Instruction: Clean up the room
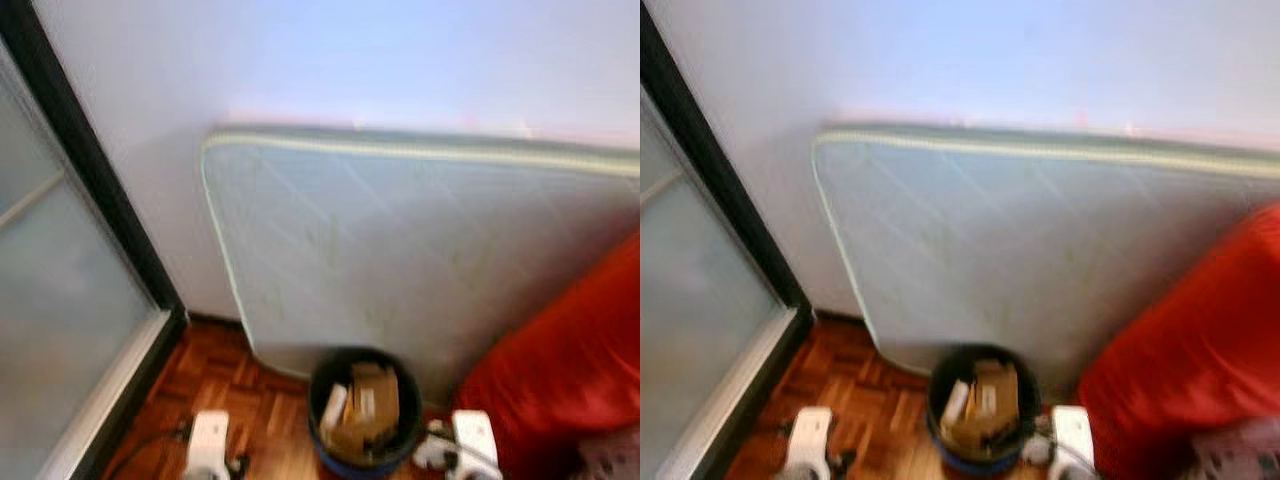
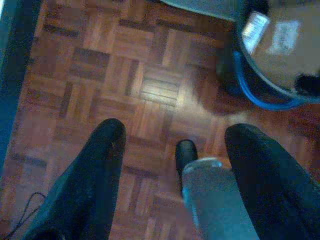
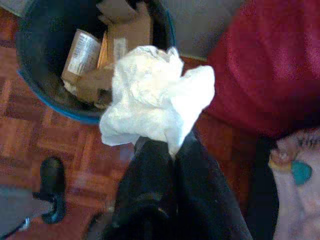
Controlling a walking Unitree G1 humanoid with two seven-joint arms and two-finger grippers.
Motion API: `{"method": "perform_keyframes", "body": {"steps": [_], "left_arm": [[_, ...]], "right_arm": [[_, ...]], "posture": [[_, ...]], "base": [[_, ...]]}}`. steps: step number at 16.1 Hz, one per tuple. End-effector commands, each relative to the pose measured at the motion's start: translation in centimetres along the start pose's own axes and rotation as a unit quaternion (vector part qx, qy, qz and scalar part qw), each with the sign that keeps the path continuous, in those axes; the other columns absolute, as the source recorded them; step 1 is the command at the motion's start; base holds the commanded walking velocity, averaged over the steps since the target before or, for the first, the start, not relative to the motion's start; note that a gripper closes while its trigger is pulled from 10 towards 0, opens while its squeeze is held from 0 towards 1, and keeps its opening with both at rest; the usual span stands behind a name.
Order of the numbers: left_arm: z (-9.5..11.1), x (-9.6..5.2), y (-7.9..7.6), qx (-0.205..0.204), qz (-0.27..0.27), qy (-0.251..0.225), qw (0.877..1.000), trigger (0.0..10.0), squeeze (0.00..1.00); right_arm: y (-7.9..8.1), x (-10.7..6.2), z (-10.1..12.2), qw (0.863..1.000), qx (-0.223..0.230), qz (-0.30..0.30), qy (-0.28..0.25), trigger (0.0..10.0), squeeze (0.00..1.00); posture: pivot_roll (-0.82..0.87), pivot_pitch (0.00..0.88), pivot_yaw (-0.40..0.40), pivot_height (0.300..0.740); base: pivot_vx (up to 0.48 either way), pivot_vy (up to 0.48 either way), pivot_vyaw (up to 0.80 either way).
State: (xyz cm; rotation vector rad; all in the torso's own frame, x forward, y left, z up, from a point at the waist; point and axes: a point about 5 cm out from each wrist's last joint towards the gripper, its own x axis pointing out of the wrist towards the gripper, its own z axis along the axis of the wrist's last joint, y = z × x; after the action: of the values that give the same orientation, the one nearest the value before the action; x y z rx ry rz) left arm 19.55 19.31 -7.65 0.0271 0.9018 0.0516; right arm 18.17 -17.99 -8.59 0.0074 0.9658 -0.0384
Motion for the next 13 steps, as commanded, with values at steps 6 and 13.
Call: {"method": "perform_keyframes", "body": {"steps": [6, 13], "left_arm": [[0.2, 0.0, 0.3, 0.002, 0.005, -0.005, 1.000, 10.0, 0.00], [4.7, 0.5, -0.4, -0.006, -0.004, -0.080, 0.997, 10.0, 0.00]], "right_arm": [[-0.2, 0.0, 0.4, 1.000, -0.010, 0.009, -0.010, 10.0, 0.00], [2.8, 0.4, 7.4, 0.987, -0.043, 0.082, -0.130, 10.0, 0.00]], "posture": [[-0.01, 0.000, 0.012, 0.740], [-0.01, 0.003, 0.010, 0.740]], "base": [[0.366, 0.000, 0.00], [0.000, 0.000, 0.00]]}}
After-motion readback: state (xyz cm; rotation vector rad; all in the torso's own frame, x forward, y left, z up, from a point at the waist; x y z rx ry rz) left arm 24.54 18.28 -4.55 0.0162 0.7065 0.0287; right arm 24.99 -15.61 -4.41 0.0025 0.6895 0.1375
